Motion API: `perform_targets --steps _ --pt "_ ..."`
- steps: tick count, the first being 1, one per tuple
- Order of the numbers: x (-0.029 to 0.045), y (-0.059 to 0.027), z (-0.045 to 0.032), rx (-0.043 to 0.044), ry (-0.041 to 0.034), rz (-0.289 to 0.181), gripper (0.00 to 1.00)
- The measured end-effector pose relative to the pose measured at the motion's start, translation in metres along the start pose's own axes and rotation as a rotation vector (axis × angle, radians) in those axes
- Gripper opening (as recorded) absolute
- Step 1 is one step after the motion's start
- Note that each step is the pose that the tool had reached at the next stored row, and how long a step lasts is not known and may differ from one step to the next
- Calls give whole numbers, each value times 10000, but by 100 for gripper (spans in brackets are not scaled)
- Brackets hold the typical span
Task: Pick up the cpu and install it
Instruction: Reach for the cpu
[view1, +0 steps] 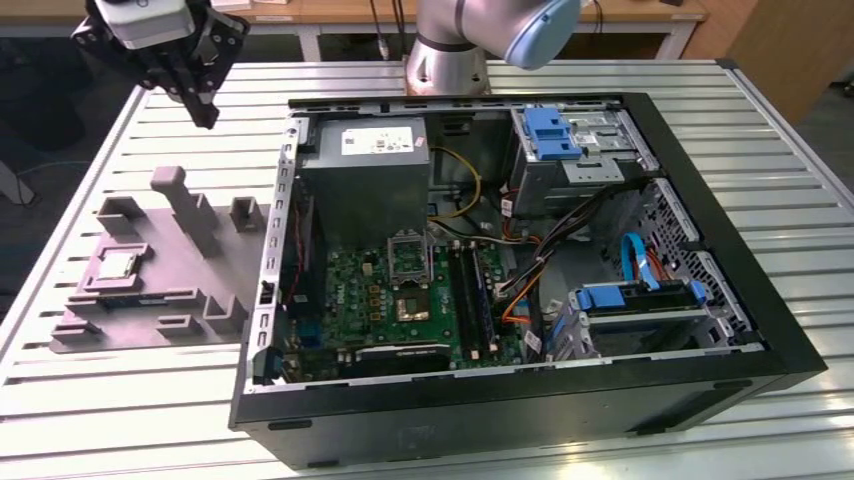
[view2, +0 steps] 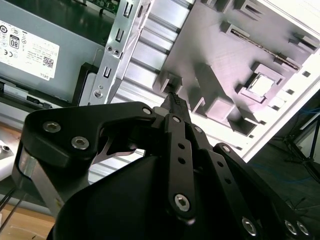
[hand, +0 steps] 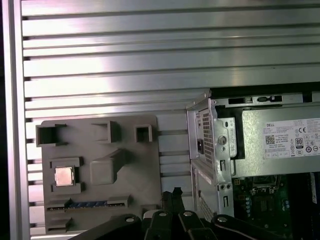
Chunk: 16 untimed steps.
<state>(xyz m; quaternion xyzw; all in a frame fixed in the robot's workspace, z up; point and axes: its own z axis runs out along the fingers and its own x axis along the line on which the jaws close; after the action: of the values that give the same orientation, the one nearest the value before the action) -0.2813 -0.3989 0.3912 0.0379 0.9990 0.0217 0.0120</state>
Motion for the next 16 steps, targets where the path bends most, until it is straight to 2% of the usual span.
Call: perform_targets --steps 7,10,14,16 --pt "43 -3 0 3 53 2 11" --pt "45 -3 1 9 148 -28 11" --pt "46 -4 4 9 196 -523 11" --pt "50 -4 5 8 200 -614 11"
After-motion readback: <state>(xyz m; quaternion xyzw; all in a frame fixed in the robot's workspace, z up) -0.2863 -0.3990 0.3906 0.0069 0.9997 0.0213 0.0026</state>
